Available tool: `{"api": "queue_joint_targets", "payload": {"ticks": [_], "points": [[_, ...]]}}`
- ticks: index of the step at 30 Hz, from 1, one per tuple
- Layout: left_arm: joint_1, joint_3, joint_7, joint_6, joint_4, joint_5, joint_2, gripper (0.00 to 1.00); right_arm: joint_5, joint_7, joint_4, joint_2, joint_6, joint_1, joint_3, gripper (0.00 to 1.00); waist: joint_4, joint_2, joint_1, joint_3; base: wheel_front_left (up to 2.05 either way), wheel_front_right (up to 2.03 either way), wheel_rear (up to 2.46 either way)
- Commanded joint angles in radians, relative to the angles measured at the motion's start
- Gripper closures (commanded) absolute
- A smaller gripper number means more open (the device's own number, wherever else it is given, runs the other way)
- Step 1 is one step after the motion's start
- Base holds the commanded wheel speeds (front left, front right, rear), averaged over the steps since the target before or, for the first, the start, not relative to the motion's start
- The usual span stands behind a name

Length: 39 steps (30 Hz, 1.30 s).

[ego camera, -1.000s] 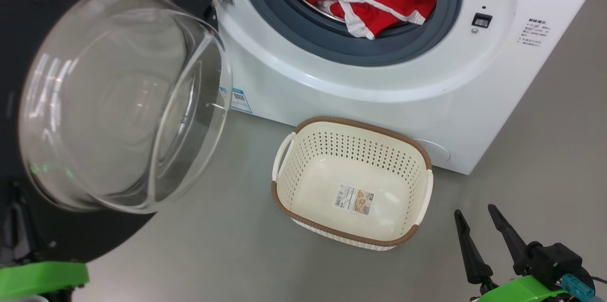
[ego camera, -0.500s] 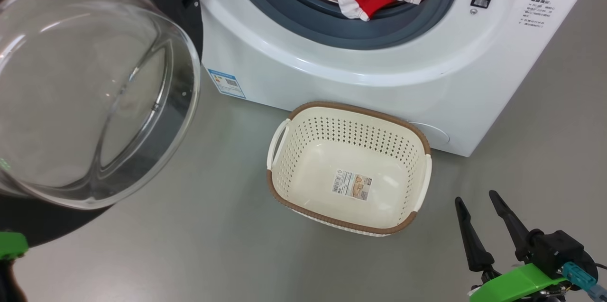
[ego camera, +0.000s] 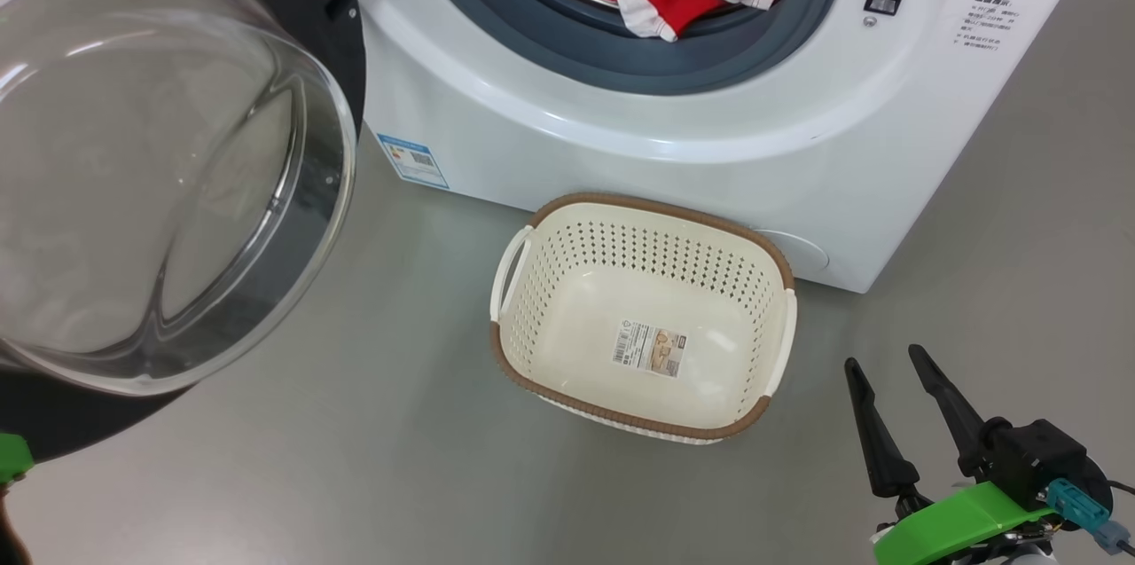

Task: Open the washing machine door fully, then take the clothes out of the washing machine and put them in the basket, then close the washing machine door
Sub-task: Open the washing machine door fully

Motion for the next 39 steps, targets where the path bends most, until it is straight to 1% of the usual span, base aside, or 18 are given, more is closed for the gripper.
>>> {"api": "queue_joint_targets", "payload": {"ticks": [1, 10, 14, 15, 17, 18, 20, 22, 23, 24, 25, 26, 27, 28, 35, 36, 39], "points": [[-0.005, 0.022, -0.005, 0.002, -0.019, 0.008, 0.053, 1.0, 0.001, -0.009, -0.018, -0.006, 0.008, -0.025, 0.024, 0.0, -0.001, 0.0, 0.0, -0.007, 0.0, 0.0, 0.0], [0.071, 0.0, -0.005, 0.002, -0.048, -0.014, 0.018, 1.0, 0.01, -0.009, -0.01, 0.006, 0.008, -0.012, 0.03, 0.0, -0.013, 0.0, 0.0, -0.063, 0.0, 0.0, 0.0], [0.118, -0.035, -0.005, 0.002, -0.07, -0.041, 0.012, 0.99, 0.015, -0.009, -0.008, 0.012, 0.008, -0.001, 0.032, 0.0, -0.02, 0.0, 0.0, -0.093, 0.0, 0.0, 0.0], [0.131, -0.048, -0.005, 0.002, -0.078, -0.046, 0.01, 0.94, 0.016, -0.009, -0.009, 0.013, 0.008, 0.002, 0.031, 0.0, -0.021, 0.0, 0.0, -0.099, 0.0, 0.0, 0.0], [0.156, -0.06, -0.005, 0.002, -0.093, -0.053, 0.007, 0.88, 0.018, -0.009, -0.008, 0.016, 0.008, 0.008, 0.031, 0.0, -0.024, 0.0, 0.0, -0.11, 0.0, 0.0, 0.0], [0.167, -0.064, -0.005, 0.002, -0.101, -0.057, 0.004, 0.82, 0.018, -0.009, -0.009, 0.017, 0.008, 0.01, 0.03, 0.0, -0.026, 0.0, 0.0, -0.113, 0.0, 0.0, 0.0], [0.189, -0.068, -0.005, 0.002, -0.12, -0.063, -0.006, 0.65, 0.019, -0.009, -0.01, 0.019, 0.008, 0.015, 0.028, 0.0, -0.031, 0.0, 0.0, -0.122, 0.0, 0.0, 0.0], [0.212, -0.077, -0.005, 0.002, -0.139, -0.073, -0.015, 0.56, 0.021, -0.009, -0.011, 0.02, 0.008, 0.021, 0.028, 0.0, -0.038, 0.0, 0.0, -0.13, 0.0, 0.0, 0.0], [0.212, -0.077, -0.005, 0.002, -0.139, -0.073, -0.015, 0.56, 0.021, -0.009, -0.011, 0.02, 0.008, 0.021, 0.028, 0.0, -0.038, 0.0, 0.0, -0.13, 0.0, 0.0, 0.0], [0.225, -0.084, -0.005, 0.002, -0.148, -0.076, -0.019, 0.51, 0.021, -0.009, -0.011, 0.02, 0.008, 0.023, 0.026, 0.0, -0.042, 0.0, 0.0, -0.132, 0.0, 0.0, 0.0], [0.237, -0.092, -0.005, 0.002, -0.158, -0.079, -0.024, 0.36, 0.021, -0.009, -0.011, 0.021, 0.008, 0.026, 0.025, 0.0, -0.046, 0.0, 0.0, -0.135, 0.0, 0.0, 0.0], [0.25, -0.105, -0.005, 0.002, -0.17, -0.083, -0.027, 0.19, 0.022, -0.009, -0.012, 0.021, 0.008, 0.028, 0.024, 0.0, -0.051, 0.0, 0.0, -0.138, 0.0, 0.0, 0.0], [0.263, -0.123, -0.005, 0.002, -0.184, -0.088, -0.031, 0.07, 0.023, -0.009, -0.012, 0.022, 0.008, 0.03, 0.022, 0.0, -0.056, 0.0, 0.0, -0.14, 0.0, 0.0, 0.0], [0.278, -0.137, -0.005, 0.002, -0.197, -0.091, -0.034, 0.0, 0.024, -0.009, -0.012, 0.023, 0.008, 0.032, 0.021, 0.0, -0.062, 0.0, 0.0, -0.143, 0.0, 0.0, 0.0], [0.351, -0.226, -0.005, 0.002, -0.256, -0.11, -0.047, 0.0, 0.026, -0.009, -0.018, 0.028, 0.008, 0.042, 0.007, 0.0, -0.106, 0.0, 0.0, -0.143, 0.0, 0.0, 0.0], [0.363, -0.26, -0.005, 0.002, -0.27, -0.112, -0.046, 0.0, 0.026, -0.009, -0.018, 0.029, 0.008, 0.04, 0.005, 0.0, -0.12, 0.0, 0.0, -0.139, 0.0, 0.0, 0.0], [0.381, -0.309, -0.005, 0.002, -0.287, -0.122, -0.037, 0.0, 0.025, -0.009, -0.019, 0.031, 0.008, 0.036, 0.002, 0.0, -0.147, 0.0, 0.0, -0.135, 0.0, 0.0, 0.0]]}}
